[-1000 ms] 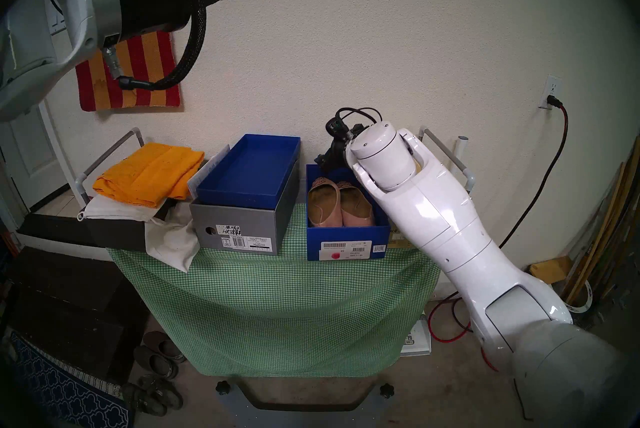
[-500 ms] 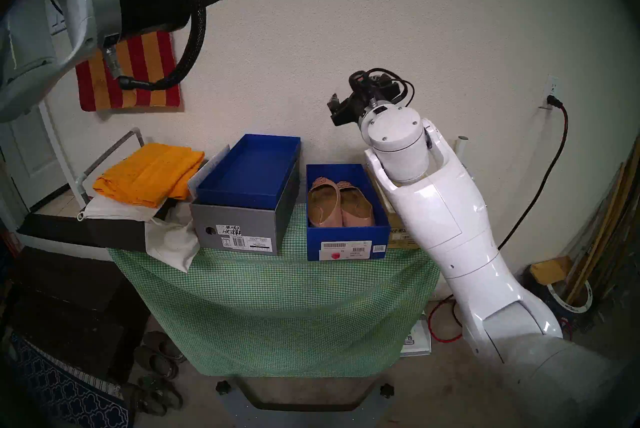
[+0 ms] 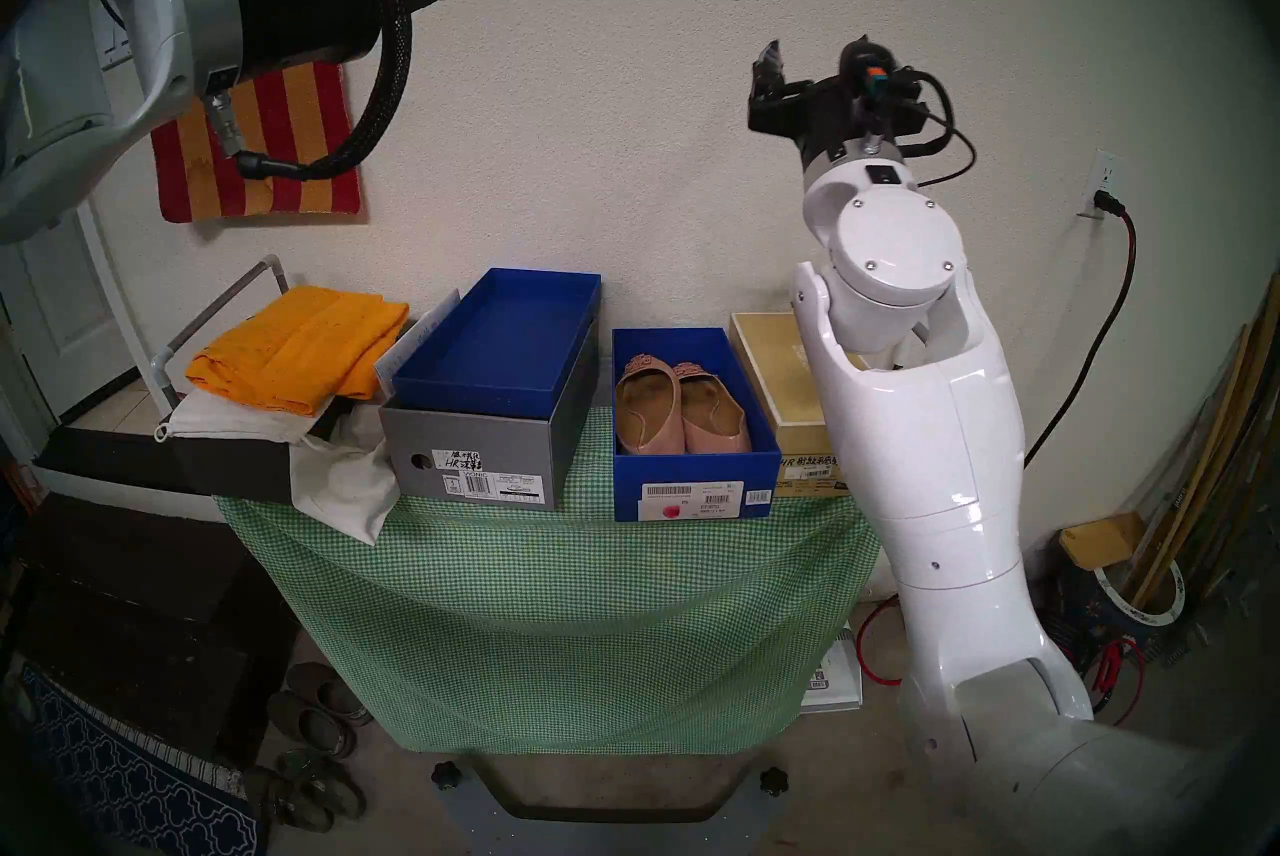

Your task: Put shoes into shoe box

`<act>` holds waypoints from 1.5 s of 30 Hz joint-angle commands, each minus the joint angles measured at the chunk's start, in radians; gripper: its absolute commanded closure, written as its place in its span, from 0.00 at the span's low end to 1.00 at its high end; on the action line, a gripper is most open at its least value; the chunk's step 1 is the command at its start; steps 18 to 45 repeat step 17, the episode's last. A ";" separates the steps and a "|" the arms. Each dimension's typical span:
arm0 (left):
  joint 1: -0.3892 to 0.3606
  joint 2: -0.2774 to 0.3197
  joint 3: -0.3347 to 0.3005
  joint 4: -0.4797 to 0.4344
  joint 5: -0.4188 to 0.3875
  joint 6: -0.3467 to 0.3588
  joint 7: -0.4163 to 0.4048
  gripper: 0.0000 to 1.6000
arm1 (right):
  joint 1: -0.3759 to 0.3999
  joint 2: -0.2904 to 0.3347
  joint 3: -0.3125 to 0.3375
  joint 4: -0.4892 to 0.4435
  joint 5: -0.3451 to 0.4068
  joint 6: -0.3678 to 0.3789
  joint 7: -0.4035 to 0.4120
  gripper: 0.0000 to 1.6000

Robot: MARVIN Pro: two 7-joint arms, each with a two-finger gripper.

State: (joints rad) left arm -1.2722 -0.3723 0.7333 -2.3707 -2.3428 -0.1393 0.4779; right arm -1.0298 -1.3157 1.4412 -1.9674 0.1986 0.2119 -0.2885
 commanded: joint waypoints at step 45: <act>-0.001 -0.003 0.003 0.003 -0.004 -0.005 -0.007 0.00 | -0.208 -0.060 0.146 -0.131 0.172 -0.309 0.055 0.00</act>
